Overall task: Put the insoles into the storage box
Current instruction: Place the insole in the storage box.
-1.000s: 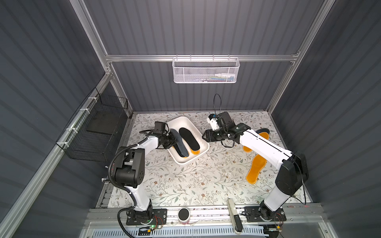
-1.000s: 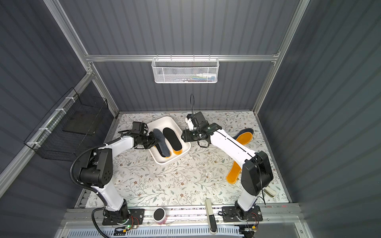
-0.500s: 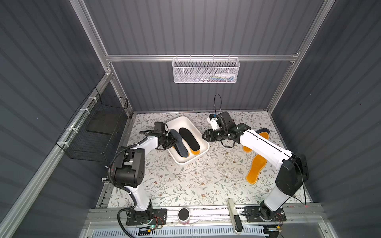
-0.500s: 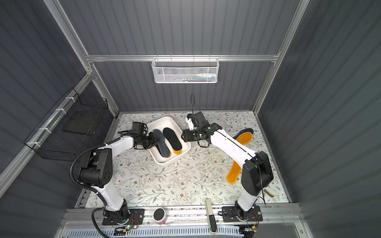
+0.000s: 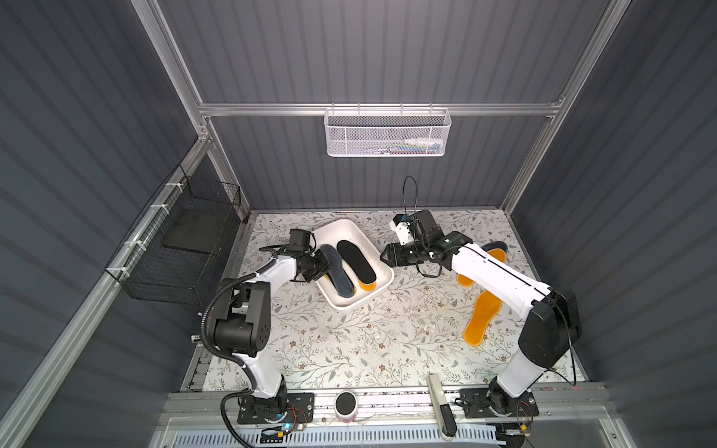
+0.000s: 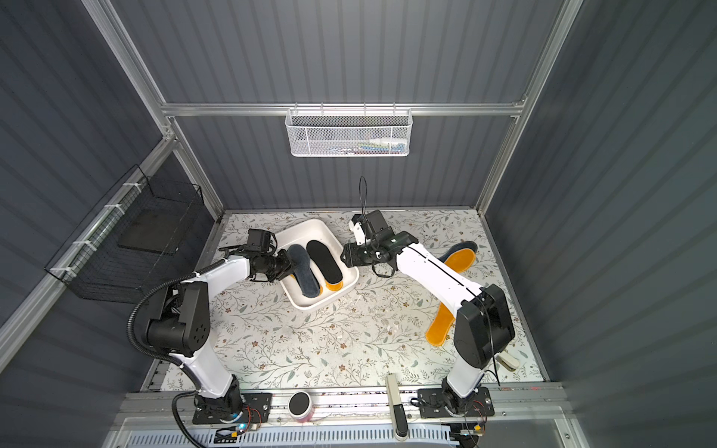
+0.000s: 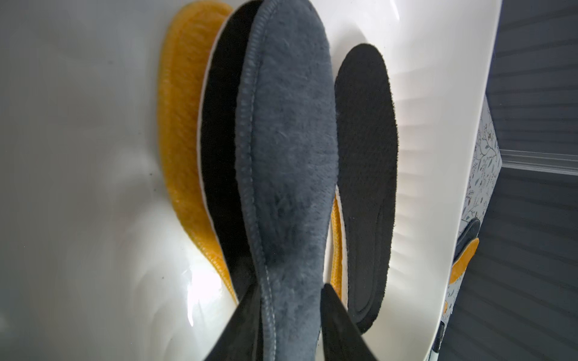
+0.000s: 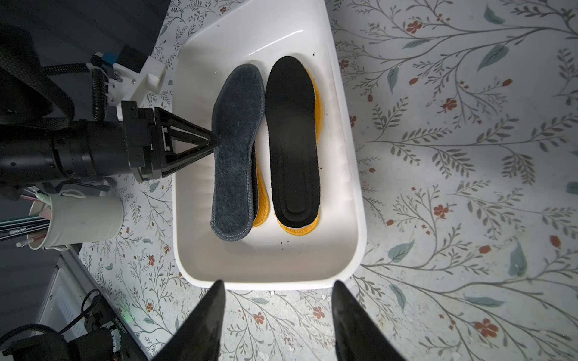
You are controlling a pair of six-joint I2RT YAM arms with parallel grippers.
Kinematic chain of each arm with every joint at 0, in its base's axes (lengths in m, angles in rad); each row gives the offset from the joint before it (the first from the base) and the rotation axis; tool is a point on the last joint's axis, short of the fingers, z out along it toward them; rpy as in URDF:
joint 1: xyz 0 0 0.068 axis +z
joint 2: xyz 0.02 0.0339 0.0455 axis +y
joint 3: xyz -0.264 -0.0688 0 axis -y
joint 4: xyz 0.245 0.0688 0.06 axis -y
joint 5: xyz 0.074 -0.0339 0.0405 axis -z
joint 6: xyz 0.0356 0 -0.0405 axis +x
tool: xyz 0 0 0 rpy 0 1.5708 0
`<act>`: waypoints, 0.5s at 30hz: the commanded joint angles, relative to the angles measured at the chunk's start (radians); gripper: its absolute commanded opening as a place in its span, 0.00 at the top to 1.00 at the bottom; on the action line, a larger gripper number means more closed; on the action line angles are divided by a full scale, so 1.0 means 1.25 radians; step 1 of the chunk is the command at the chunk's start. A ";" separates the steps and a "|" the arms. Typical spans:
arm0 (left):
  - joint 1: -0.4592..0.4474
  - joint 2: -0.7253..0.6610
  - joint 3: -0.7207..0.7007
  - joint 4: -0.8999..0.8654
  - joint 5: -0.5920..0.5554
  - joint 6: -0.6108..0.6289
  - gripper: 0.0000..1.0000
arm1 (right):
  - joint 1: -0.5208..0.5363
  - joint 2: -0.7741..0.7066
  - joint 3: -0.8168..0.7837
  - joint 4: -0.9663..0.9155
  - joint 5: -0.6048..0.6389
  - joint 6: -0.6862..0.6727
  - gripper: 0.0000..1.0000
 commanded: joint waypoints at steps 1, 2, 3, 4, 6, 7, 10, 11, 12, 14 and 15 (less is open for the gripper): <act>0.005 -0.023 0.017 -0.033 -0.021 0.018 0.63 | -0.003 -0.025 -0.013 0.011 -0.005 0.009 0.45; 0.005 -0.024 0.017 -0.035 -0.023 0.020 0.63 | -0.003 -0.026 -0.015 0.011 -0.003 0.010 0.45; 0.005 -0.026 0.018 -0.035 -0.024 0.020 0.63 | -0.004 -0.029 -0.017 0.013 -0.001 0.010 0.44; 0.005 -0.028 0.018 -0.037 -0.023 0.020 0.62 | -0.004 -0.030 -0.018 0.012 -0.001 0.011 0.44; 0.005 -0.032 0.020 -0.039 -0.026 0.021 0.62 | -0.005 -0.037 -0.025 0.015 0.003 0.016 0.44; 0.005 -0.035 0.021 -0.039 -0.026 0.020 0.62 | -0.006 -0.040 -0.029 0.018 0.005 0.019 0.44; 0.005 -0.046 0.019 -0.025 -0.019 0.021 0.61 | -0.012 -0.054 -0.048 0.030 0.010 0.031 0.44; 0.005 -0.050 0.016 -0.015 -0.013 0.022 0.60 | -0.015 -0.058 -0.054 0.029 0.014 0.035 0.44; 0.005 -0.057 0.013 0.001 -0.003 0.022 0.58 | -0.019 -0.064 -0.058 0.027 0.022 0.039 0.43; 0.005 -0.067 0.005 0.031 0.035 0.021 0.53 | -0.026 -0.073 -0.066 0.019 0.040 0.048 0.41; 0.005 -0.071 0.002 0.050 0.052 0.022 0.50 | -0.033 -0.077 -0.070 0.011 0.052 0.053 0.41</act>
